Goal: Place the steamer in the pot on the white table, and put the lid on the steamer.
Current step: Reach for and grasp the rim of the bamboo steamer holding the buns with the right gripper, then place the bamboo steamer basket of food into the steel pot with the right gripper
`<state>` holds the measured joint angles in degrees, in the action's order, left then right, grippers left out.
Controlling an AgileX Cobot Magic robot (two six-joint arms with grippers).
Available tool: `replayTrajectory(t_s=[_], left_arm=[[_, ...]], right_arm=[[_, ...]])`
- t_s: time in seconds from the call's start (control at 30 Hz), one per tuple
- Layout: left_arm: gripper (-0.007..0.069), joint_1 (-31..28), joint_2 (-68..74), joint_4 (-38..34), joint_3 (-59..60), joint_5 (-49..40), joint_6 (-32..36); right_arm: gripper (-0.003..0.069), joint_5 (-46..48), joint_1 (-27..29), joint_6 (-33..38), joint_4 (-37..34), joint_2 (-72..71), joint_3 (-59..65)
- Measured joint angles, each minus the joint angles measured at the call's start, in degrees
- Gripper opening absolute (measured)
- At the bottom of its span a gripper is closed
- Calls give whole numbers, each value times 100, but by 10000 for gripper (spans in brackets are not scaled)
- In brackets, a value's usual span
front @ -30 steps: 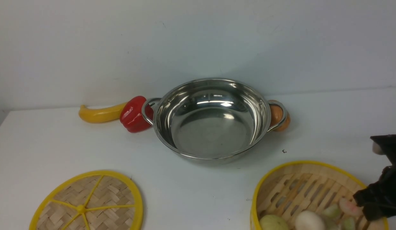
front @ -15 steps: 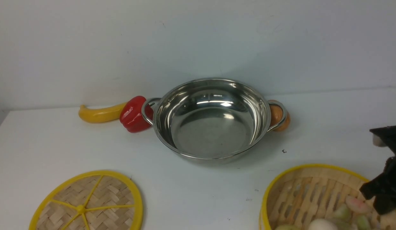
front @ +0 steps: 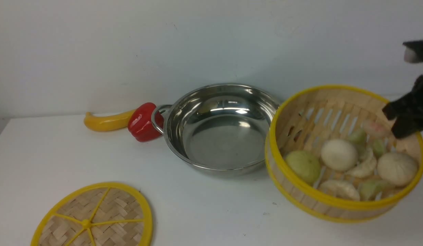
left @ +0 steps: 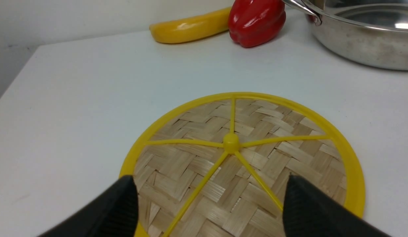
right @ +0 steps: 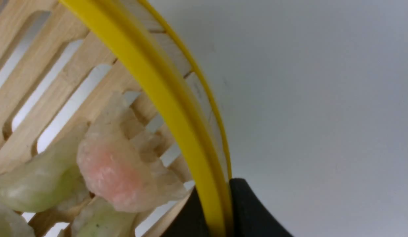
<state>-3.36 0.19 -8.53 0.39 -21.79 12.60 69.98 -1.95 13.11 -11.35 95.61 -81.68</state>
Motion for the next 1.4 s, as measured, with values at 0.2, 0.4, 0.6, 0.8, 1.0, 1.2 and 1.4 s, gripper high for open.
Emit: replayTrajectory(t_s=[0.2,0.4,0.6,0.8,1.0,1.2,1.4], left_arm=[[545,0,0,0,0,0,0],[545,0,0,0,0,0,0],[545,0,0,0,0,0,0],[545,0,0,0,0,0,0],[545,0,0,0,0,0,0],[545,0,0,0,0,0,0],[545,0,0,0,0,0,0]], right_arm=[[58,68,-468,-136,-88,612,-991],[58,142,-1173,-560,-16,1879,-2676],[58,136,-1222,-838,-436,2946,-4260],[58,141,-1228,-877,-587,3802,-5225],[58,141,-1228,-854,-570,4410,-5679],[58,163,-1228,-687,-577,4769,-5723],[58,166,-1228,-569,-571,4844,-5723]])
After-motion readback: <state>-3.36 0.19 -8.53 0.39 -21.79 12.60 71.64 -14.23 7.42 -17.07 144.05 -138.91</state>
